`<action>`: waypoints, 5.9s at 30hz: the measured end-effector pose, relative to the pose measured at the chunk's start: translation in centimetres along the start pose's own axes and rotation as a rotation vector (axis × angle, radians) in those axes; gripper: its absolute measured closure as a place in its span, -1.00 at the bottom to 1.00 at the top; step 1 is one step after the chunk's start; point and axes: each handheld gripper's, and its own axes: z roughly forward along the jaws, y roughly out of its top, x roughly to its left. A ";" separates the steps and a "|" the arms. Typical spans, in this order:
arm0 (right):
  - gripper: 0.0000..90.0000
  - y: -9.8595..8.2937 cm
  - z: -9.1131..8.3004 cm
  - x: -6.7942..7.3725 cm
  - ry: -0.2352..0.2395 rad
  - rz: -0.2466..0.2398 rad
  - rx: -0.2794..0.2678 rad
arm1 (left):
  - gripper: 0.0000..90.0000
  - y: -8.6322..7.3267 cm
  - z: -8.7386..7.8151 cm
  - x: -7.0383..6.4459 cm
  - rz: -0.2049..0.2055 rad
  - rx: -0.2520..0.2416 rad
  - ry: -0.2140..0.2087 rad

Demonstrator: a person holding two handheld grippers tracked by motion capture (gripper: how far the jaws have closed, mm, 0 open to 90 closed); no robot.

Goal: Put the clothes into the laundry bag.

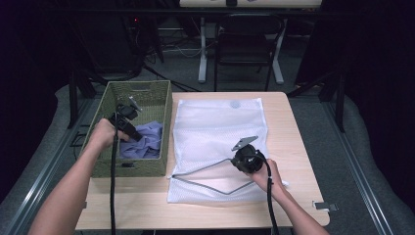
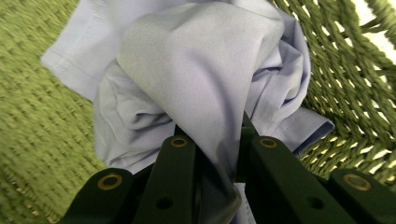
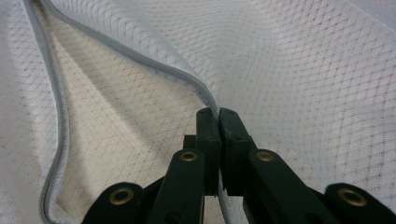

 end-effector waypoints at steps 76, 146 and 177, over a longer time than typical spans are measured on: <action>0.96 -0.1 0.0 0.0 -0.003 0.001 0.003 | 0.89 1.7 -19.6 0.5 -0.057 -0.141 0.192; 0.96 -0.1 -0.2 0.1 -0.003 0.004 0.000 | 0.88 8.7 -31.9 -9.8 0.111 -0.420 0.328; 0.96 -0.1 -0.3 0.1 -0.001 0.001 -0.003 | 0.88 12.4 -26.9 -15.2 0.303 -0.389 0.146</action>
